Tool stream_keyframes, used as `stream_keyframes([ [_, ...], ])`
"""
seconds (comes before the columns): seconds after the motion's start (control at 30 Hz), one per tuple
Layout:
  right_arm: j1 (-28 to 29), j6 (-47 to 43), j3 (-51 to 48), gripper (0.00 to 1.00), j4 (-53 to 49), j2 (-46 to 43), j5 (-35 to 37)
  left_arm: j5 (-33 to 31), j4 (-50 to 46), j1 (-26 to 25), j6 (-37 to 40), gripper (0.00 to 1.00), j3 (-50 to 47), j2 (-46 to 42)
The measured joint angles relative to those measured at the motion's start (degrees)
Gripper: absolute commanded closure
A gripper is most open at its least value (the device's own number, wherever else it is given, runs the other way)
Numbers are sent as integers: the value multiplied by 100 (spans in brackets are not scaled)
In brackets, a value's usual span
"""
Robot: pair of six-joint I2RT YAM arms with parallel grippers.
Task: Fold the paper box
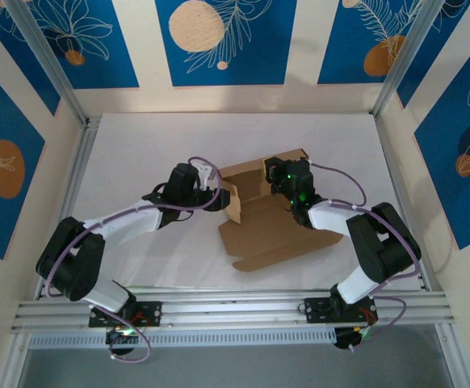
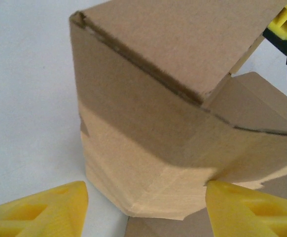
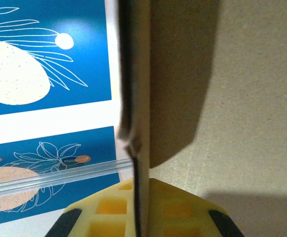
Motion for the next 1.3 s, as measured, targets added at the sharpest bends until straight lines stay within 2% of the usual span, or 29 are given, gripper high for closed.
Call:
stream_keyframes([
  [0.27,11,44,26,100,-15,4,0,22,7,-4,249,31,85,17],
  [0.53,11,92,107,100,-26,81,-15,116,9,-4,396,23,85,42],
  [0.73,37,125,109,100,-22,81,-17,151,9,-7,483,21,170,380],
  [0.87,66,133,109,100,-20,79,-15,59,2,-15,538,27,352,664],
  [1.03,85,133,109,100,-63,9,22,-378,-125,-24,564,41,509,750],
  [1.17,155,131,103,92,-245,-146,101,-758,-181,-48,667,50,555,780],
  [1.3,341,136,46,88,-520,-369,472,-1261,-225,-162,918,62,586,780],
])
